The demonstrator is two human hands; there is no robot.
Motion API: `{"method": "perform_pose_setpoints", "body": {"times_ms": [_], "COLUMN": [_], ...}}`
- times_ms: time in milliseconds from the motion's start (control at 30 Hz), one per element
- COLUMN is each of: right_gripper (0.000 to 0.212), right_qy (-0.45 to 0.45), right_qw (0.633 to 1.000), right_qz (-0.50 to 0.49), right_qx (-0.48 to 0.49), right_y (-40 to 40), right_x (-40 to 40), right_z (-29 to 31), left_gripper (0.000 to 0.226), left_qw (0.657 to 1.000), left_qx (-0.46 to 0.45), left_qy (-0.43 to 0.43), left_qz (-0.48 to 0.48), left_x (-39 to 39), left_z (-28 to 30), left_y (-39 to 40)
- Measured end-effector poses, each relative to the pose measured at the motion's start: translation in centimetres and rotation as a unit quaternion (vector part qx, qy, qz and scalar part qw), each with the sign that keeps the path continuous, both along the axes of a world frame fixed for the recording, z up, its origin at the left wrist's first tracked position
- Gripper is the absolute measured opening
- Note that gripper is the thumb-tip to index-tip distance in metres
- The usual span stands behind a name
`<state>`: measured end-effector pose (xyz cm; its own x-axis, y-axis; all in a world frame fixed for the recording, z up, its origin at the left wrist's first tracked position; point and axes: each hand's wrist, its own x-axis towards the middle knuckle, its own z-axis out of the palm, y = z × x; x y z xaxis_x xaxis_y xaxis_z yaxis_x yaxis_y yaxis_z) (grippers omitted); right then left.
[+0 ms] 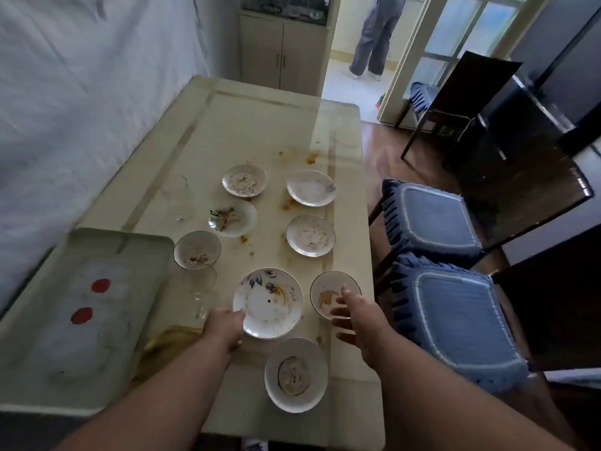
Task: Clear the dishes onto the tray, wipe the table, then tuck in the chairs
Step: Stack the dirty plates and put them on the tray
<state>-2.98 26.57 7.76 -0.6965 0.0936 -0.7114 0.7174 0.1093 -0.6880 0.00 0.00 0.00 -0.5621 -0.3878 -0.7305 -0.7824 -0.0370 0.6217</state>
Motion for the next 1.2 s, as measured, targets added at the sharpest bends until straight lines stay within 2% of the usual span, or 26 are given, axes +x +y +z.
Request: {"method": "perform_pose_setpoints", "body": {"times_ms": [133,233,300,367,433,533,967,1200], "right_gripper": [0.042,0.042,0.042,0.042,0.041,0.041,0.041,0.028], "right_qy": [0.004,0.021,0.027,0.031,0.030,0.030,0.022,0.039], "right_qw": [0.999,0.998,0.998,0.998,0.998,0.999,0.998,0.999], "right_qz": [-0.042,-0.054,-0.061,-0.057,-0.048,-0.028,0.052,0.003], "right_qx": [0.014,0.021,0.018,0.014,0.007,-0.003,0.002,0.037], "right_y": [1.1,1.8,2.0,2.1,2.3,2.5,5.6,3.4], "right_x": [-2.4,-4.8,-6.2,-7.5,-8.6,-10.5,-18.3,-26.5], "right_z": [-0.1,-0.3,-0.4,-0.7,-1.1,-1.7,-4.5,-6.3], "left_gripper": [0.017,0.012,0.019,0.008,0.035,0.043,0.022,0.011], "left_qw": [0.999,0.997,0.994,0.994,0.993,0.991,0.985,0.972], "left_qx": [-0.034,-0.073,-0.107,-0.112,-0.119,-0.130,-0.147,-0.196], "left_qy": [-0.034,-0.016,0.005,0.010,0.014,0.023,0.069,0.079], "left_qz": [-0.003,-0.002,0.013,0.017,0.019,0.024,0.054,0.100], "left_x": [-0.8,-0.7,-0.9,-1.3,-2.0,-3.4,-8.7,-7.1], "left_z": [-1.8,-2.0,-1.3,-0.5,0.4,0.6,2.0,1.6], "left_y": [-0.9,-0.9,-0.8,-0.4,0.0,0.4,5.8,5.4]}}
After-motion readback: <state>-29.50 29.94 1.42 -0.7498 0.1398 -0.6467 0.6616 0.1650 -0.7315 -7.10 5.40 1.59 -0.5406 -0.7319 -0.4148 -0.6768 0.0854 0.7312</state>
